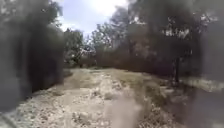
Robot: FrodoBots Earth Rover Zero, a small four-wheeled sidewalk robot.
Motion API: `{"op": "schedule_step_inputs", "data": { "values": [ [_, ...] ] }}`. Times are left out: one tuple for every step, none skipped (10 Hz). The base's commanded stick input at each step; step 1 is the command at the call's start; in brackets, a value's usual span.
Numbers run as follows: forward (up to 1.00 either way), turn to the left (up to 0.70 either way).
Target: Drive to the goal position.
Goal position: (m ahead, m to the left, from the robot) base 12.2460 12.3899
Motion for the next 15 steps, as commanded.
{"op": "schedule_step_inputs", "data": {
  "values": [
    [0.85,0.0],
    [0.85,0.0],
    [0.85,0.0],
    [0.85,0.0],
    [0.85,0.0],
    [0.85,0.0],
    [0.85,0.0],
    [0.85,0.0],
    [0.85,0.0],
    [0.85,0.0],
    [0.85,0.15],
    [0.85,0.33],
    [0.85,0.3],
    [0.85,0.12],
    [0.85,0.0]
  ]
}}
